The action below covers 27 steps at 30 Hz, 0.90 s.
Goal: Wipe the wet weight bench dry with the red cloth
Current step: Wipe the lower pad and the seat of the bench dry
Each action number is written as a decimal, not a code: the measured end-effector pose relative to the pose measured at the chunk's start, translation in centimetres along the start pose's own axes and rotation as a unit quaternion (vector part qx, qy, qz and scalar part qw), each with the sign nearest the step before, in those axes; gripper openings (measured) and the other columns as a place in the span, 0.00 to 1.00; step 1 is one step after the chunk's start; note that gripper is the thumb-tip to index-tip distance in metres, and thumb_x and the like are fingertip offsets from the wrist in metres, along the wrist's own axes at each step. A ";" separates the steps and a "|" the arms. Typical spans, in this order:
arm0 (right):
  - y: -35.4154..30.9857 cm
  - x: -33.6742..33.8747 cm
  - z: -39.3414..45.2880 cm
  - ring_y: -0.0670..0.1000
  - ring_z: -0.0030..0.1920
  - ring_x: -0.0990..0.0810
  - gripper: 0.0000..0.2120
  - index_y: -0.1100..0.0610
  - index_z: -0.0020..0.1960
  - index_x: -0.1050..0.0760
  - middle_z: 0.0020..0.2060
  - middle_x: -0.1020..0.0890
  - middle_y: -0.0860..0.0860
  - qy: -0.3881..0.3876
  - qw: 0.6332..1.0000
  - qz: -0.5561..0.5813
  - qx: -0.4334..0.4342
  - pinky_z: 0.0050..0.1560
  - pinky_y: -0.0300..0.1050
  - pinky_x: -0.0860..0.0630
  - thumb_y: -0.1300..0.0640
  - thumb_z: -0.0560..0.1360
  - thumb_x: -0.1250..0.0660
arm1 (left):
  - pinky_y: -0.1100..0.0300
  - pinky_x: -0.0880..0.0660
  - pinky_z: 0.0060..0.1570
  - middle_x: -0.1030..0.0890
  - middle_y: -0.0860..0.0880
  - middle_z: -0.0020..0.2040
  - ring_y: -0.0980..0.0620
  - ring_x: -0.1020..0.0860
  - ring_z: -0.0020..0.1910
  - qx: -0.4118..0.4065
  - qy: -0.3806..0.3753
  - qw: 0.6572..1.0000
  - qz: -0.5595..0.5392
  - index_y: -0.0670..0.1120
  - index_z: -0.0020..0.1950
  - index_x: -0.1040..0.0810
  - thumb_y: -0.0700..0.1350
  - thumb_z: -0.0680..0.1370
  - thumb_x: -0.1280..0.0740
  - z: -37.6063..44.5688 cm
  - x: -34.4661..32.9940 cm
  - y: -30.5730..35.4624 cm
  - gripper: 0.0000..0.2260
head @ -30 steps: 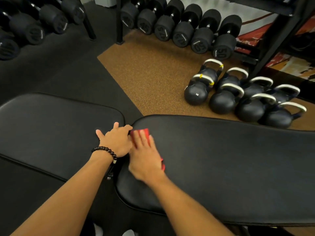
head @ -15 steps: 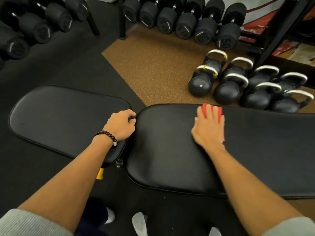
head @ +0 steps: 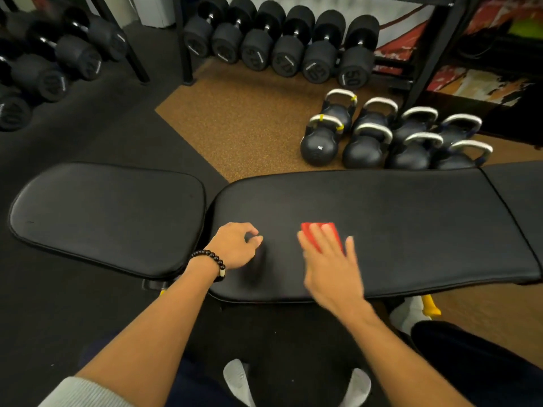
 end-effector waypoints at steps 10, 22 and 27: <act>8.3 3.8 -1.7 0.62 0.77 0.40 0.36 0.55 0.75 0.34 0.76 0.35 0.58 0.079 0.981 0.000 -0.176 0.74 0.64 0.44 0.54 0.67 0.38 | 0.51 0.29 0.64 0.25 0.46 0.65 0.45 0.25 0.63 0.039 -0.016 0.999 0.026 0.50 0.67 0.25 0.60 0.81 0.44 -2.4 -4.8 0.7 0.21; 14.0 4.8 -2.5 0.53 0.77 0.38 0.31 0.48 0.71 0.29 0.73 0.30 0.48 0.100 0.992 0.058 -0.059 0.74 0.63 0.41 0.63 0.69 0.32 | 0.62 0.33 0.58 0.23 0.48 0.65 0.49 0.25 0.63 -0.035 -0.005 0.999 0.039 0.52 0.65 0.22 0.54 0.80 0.37 -3.0 -7.2 6.7 0.15; 13.1 4.9 -2.3 0.59 0.77 0.38 0.31 0.54 0.68 0.25 0.73 0.30 0.57 0.115 0.979 0.106 -0.132 0.76 0.59 0.42 0.64 0.65 0.28 | 0.64 0.33 0.58 0.22 0.51 0.65 0.52 0.25 0.63 -0.026 -0.007 0.999 0.027 0.51 0.66 0.22 0.50 0.81 0.36 -3.4 -6.6 7.2 0.15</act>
Point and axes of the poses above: each hand's wrist, its own z-axis towards the middle knuckle, its own x-axis out of the back of the hand, y = z × x, the point moved 8 cm from there along z, towards the middle knuckle
